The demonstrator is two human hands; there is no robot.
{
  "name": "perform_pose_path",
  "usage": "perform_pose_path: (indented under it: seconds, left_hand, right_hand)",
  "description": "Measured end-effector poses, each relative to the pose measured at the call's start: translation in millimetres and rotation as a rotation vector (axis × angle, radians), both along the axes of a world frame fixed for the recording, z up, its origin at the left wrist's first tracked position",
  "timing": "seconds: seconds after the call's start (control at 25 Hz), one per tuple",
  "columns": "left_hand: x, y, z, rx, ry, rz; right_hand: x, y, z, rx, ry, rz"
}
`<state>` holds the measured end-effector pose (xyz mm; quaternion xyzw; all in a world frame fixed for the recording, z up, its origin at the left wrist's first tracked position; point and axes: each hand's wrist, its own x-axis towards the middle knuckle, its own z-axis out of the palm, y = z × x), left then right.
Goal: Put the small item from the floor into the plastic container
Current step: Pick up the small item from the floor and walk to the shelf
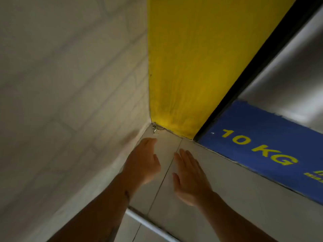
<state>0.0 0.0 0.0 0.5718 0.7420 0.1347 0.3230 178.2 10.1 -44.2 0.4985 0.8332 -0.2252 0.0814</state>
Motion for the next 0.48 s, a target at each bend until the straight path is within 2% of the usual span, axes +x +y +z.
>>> perform_pose_path:
  seconds: [0.12, 0.24, 0.4, 0.48]
  left_hand:
    - [-2, 21, -33, 0.090, 0.054, -0.034]
    - [1, 36, -51, 0.123, 0.069, -0.061]
    - [5, 52, -63, 0.065, 0.320, -0.175]
    - [6, 57, -68, 0.107, 0.414, -0.194]
  right_hand:
    - [0, -5, -37, 0.153, 0.033, -0.043]
    - [-1, -13, -61, 0.211, 0.059, -0.051]
    - [2, -12, -64, 0.241, 0.056, -0.038]
    - [1, -11, -62, 0.244, 0.069, -0.050]
